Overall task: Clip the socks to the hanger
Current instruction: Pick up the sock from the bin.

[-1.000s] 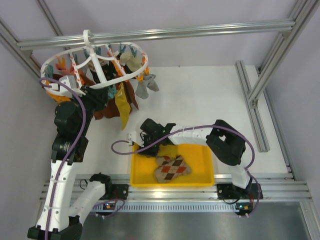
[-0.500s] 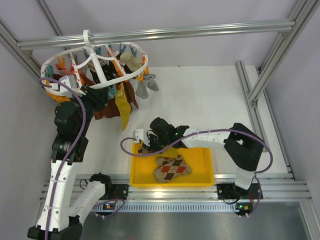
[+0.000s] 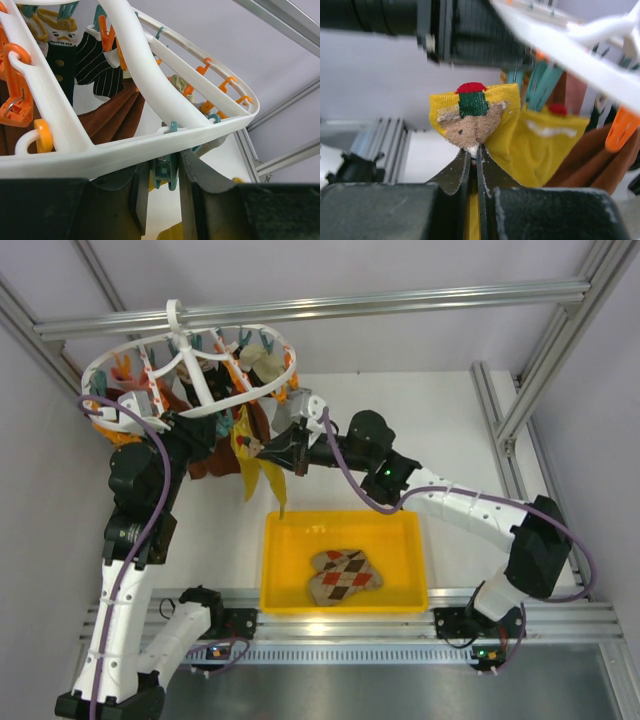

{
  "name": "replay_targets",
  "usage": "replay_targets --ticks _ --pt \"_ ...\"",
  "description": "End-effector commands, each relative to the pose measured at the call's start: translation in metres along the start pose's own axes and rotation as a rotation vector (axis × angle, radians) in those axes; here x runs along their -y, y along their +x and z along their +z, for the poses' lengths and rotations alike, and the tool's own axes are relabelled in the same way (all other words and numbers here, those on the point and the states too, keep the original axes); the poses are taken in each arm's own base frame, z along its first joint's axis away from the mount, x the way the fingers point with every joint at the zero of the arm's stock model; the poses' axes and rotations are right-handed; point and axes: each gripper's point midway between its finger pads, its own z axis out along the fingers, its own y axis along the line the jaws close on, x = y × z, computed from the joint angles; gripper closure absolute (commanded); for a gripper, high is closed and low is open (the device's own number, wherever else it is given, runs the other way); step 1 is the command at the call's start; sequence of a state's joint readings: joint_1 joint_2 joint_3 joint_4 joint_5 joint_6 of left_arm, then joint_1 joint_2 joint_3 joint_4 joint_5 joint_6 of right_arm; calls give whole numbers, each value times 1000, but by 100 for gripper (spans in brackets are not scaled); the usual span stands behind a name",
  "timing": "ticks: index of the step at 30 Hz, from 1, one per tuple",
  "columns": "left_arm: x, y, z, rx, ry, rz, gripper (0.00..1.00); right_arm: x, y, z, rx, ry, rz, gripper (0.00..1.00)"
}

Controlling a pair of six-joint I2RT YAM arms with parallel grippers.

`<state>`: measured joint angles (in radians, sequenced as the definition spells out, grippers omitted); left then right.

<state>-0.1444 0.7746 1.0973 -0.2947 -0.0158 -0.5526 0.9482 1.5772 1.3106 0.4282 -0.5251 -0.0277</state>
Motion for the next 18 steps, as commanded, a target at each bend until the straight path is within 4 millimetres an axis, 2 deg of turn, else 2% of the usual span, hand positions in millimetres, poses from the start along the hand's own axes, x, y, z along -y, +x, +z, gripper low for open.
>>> replay_targets --ticks 1,5,6,8,9,11,12,14,17,18 --pt "9 -29 4 112 22 -25 100 -7 -53 13 175 -41 30 100" --pt "9 -28 5 108 24 -32 100 -10 -41 23 212 -44 92 100" --pt "9 -29 4 111 24 -33 100 -9 -32 25 212 -40 110 100" --pt "9 -28 4 110 21 -30 100 -11 -37 26 262 -43 126 100" --pt "8 -29 4 111 18 -28 100 -14 -29 29 259 -43 138 100" --pt "8 -29 4 112 17 -28 100 -15 -28 30 283 -45 128 100" --pt "8 -29 4 110 17 -27 100 -15 -21 31 281 -39 130 100" --pt "8 -29 4 109 17 -30 100 -17 -23 32 310 -42 117 100" --pt "8 -28 4 107 16 -30 100 -17 -11 35 308 -29 107 100" --pt "7 -28 4 108 13 -30 100 -16 -2 37 297 -22 110 100"
